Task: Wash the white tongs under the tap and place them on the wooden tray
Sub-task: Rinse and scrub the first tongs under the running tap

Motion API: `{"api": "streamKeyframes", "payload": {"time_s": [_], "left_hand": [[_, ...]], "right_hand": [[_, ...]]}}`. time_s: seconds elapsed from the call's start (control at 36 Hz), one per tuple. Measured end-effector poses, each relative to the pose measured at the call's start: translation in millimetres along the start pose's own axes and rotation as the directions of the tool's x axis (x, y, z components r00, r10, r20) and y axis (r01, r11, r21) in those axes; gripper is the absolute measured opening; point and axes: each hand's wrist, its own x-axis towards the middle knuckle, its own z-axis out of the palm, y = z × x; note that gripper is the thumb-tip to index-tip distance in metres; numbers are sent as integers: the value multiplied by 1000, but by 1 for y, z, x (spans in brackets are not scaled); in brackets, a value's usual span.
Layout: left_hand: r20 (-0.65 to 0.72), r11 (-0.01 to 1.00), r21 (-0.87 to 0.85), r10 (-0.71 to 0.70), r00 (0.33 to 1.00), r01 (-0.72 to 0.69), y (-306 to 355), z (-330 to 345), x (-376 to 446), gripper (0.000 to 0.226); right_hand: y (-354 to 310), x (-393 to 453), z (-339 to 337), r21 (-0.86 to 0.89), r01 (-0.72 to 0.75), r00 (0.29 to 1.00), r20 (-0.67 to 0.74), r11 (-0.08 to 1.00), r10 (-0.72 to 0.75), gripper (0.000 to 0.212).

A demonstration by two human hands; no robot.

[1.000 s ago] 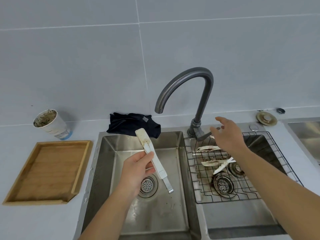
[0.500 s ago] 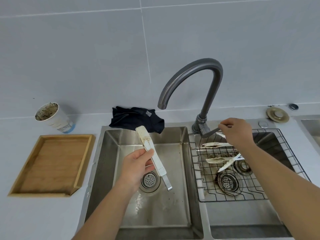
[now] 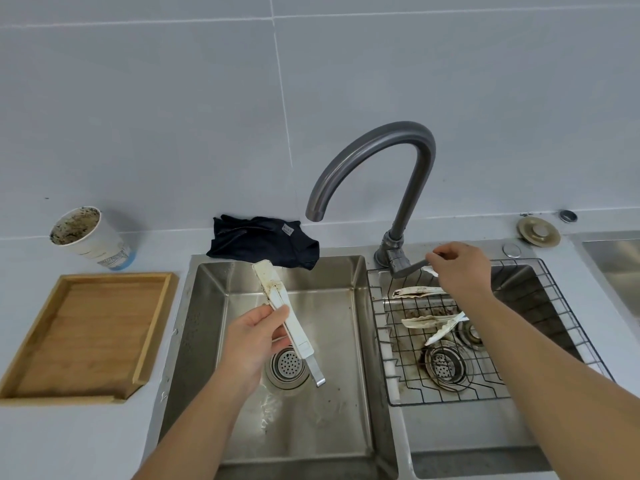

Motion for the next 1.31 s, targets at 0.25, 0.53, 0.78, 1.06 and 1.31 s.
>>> {"api": "streamKeyframes", "payload": {"time_s": [0.25,0.53,0.78,1.06,1.31], "left_hand": [[-9,1000,-4,-6,1000,6,2,-7,2,14],[-7,1000,-1,-7,1000,7,0,-11,3,16],[-5,1000,-10,-10,1000,10,0,-10,2,13],[-12,1000,-12,-12,1000,12,-1,-13,0,11],[-18,999,-22,-34,999,33,-7,-17,4,14]], "right_hand": [[1,0,0,7,-7,1000,8,1000,7,9],[4,-3,-1,-18,8,1000,16,1000,-8,13],[3,-8,-1,-15,-8,1000,28,1000,8,13],[1,-12,-3,-28,-26,999,38,999,27,12],[-3,-14,-7,-83,-12,997,73,996,18,15]]}}
